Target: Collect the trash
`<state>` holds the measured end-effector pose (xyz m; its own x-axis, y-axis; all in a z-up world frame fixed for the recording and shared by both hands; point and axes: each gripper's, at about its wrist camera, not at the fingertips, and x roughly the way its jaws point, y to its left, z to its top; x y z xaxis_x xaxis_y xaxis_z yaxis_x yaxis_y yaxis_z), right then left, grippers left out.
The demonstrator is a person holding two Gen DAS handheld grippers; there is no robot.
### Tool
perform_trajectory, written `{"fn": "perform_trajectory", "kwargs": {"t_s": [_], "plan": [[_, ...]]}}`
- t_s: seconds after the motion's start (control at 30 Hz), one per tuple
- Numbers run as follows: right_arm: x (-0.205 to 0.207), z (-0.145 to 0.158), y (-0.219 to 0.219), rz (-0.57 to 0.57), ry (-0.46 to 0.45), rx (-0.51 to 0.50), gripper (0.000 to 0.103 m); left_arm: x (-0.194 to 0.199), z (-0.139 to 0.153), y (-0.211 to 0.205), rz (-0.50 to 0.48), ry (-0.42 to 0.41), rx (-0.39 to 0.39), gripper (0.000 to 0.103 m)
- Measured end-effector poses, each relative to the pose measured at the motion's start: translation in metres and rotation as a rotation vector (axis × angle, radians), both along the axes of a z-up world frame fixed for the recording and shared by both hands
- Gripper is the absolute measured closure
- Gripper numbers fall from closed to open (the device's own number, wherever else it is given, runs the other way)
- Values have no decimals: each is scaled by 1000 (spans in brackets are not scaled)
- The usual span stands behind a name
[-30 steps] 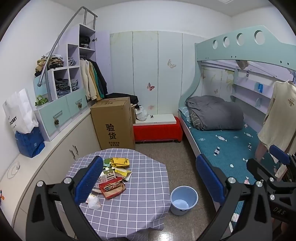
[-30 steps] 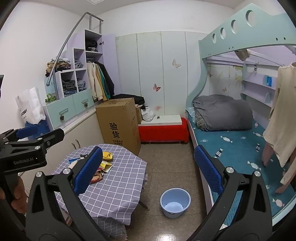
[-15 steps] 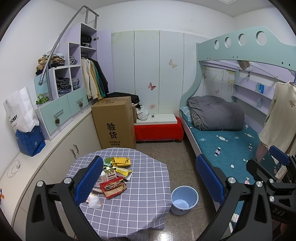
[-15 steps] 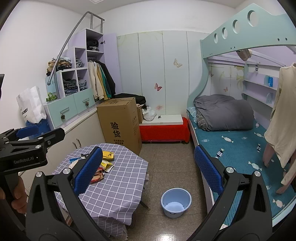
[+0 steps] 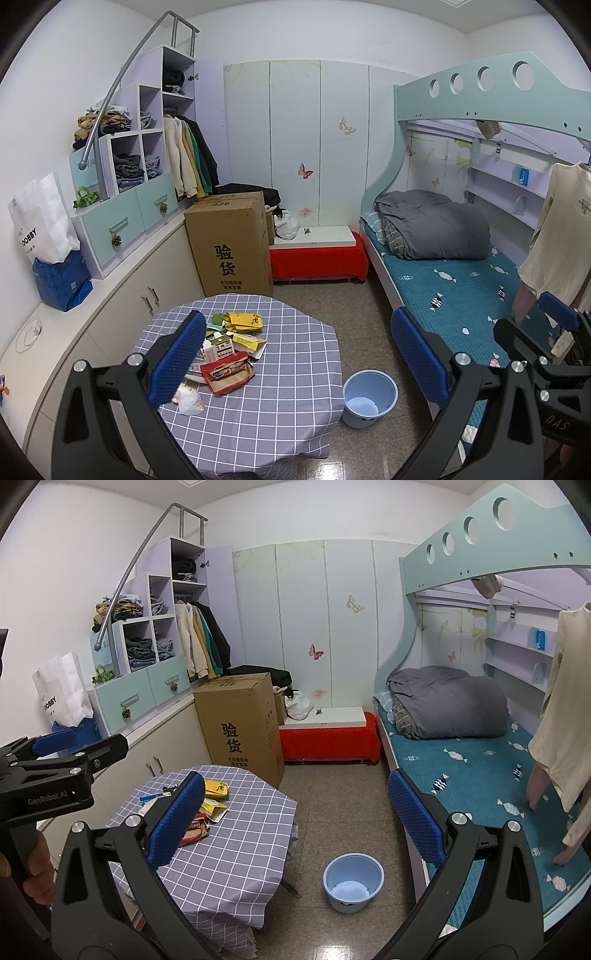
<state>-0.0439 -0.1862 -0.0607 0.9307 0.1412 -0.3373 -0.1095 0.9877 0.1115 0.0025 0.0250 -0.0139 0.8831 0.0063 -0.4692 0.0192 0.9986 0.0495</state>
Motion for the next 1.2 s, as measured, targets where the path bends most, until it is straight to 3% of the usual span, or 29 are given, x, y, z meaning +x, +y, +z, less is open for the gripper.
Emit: {"fn": "perform_trajectory", "kwargs": {"t_s": [1.2], "plan": [[5,-6,-6,0,13,15,6,2,4,-15,-9,4,14,4]]}}
